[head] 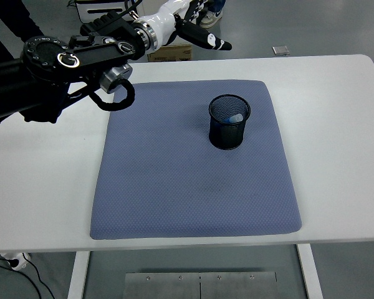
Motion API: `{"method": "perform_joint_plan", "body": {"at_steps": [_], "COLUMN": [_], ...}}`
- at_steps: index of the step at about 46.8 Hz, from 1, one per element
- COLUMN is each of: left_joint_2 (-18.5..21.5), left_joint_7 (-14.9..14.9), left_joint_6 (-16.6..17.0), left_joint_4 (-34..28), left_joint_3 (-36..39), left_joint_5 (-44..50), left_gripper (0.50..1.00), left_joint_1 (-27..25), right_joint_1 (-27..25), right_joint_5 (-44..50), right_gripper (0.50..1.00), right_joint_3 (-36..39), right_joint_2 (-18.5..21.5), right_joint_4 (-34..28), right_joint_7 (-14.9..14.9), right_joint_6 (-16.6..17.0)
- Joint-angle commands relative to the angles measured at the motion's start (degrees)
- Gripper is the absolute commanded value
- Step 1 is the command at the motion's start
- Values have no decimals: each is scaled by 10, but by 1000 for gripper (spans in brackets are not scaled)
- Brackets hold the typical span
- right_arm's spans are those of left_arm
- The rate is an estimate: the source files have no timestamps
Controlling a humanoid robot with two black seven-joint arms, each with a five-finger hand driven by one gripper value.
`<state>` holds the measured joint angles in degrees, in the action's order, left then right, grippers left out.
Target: Left hand places marker in pen holder
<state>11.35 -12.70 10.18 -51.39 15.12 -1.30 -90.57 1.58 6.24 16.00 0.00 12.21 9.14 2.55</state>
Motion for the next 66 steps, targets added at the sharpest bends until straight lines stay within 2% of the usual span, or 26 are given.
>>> {"method": "perform_joint_plan", "body": {"at_steps": [1,7,14,17,24,26,30,31,33,40,55,58,66], "left_joint_2": [18,25,27,31,54,54,55,56,56,59,90,96,108], "left_joint_7": [0,-1,-7,-28,-115,-128,-131,-132,-132,-132,-131,-131,-131], "left_joint_6": [0,7,62,74,67,67,66,63,57,-2,-127,-139,-140], "left_joint_4": [34,86,125,125,125,125,125,125,125,125,125,125,125], "left_joint_3": [0,-3,-47,-77,-156,-180,-219,-255,-279,-342,-378,-378,-378], "left_joint_5": [-6,-1,0,0,1,2,2,1,1,2,49,50,49], "left_gripper": [1000,1000,1000,1000,1000,1000,1000,1000,1000,1000,1000,1000,1000], "left_joint_1": [36,88,167,202,271,284,303,319,329,358,421,426,427], "right_joint_1": [0,0,0,0,0,0,0,0,0,0,0,0,0], "right_joint_5": [0,0,0,0,0,0,0,0,0,0,0,0,3], "right_gripper": [1000,1000,1000,1000,1000,1000,1000,1000,1000,1000,1000,1000,1000], "right_joint_3": [0,0,0,0,0,0,0,0,0,0,0,0,0], "right_joint_2": [0,0,0,0,0,0,0,0,0,0,0,0,0], "right_joint_4": [0,0,0,0,0,0,0,0,0,0,0,0,0], "right_joint_7": [0,0,0,0,0,0,0,0,0,0,0,0,0], "right_joint_6": [0,0,0,0,0,0,0,0,0,0,0,0,1]}}
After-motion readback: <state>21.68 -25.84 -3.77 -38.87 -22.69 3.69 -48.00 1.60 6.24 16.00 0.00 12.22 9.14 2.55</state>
